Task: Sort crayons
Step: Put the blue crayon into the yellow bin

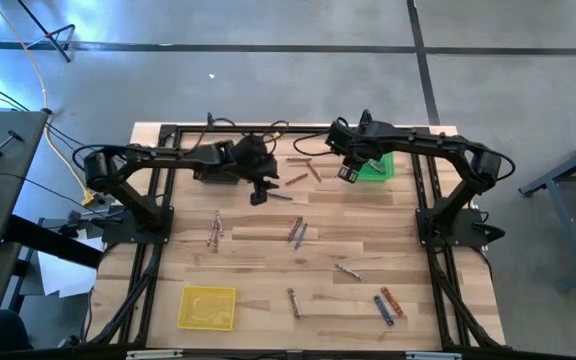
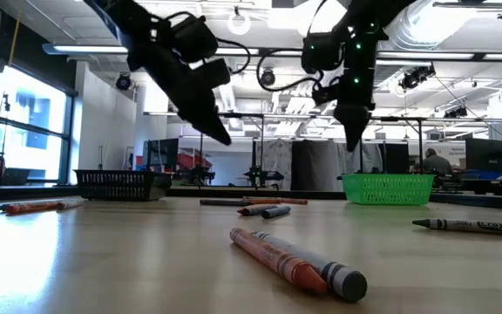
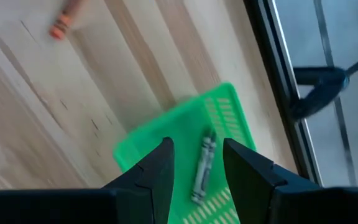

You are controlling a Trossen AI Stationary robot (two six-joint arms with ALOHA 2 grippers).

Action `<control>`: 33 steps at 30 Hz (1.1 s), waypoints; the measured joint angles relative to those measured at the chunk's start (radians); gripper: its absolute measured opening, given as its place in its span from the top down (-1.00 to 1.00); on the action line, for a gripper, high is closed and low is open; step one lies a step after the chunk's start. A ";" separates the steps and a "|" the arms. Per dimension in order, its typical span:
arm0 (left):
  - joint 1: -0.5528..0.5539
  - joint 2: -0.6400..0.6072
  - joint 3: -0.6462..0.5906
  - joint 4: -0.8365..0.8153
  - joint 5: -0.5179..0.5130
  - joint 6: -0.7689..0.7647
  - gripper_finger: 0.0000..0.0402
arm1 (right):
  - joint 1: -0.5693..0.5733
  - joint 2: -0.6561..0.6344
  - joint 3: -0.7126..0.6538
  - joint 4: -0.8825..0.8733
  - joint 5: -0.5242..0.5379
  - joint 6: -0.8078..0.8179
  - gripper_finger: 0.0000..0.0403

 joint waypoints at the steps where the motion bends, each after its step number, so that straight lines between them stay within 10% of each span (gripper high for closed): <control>1: -0.006 0.009 -0.013 0.024 -0.001 -0.009 0.30 | -0.007 0.000 0.000 -0.011 0.000 -0.002 0.35; 25: -0.033 0.259 -0.017 0.099 -0.154 0.059 0.26 | -0.077 -0.001 0.000 -0.063 -0.002 -0.035 0.35; 33: -0.031 0.258 -0.012 0.014 -0.112 -0.020 0.58 | -0.077 -0.001 0.001 -0.073 -0.002 -0.086 0.35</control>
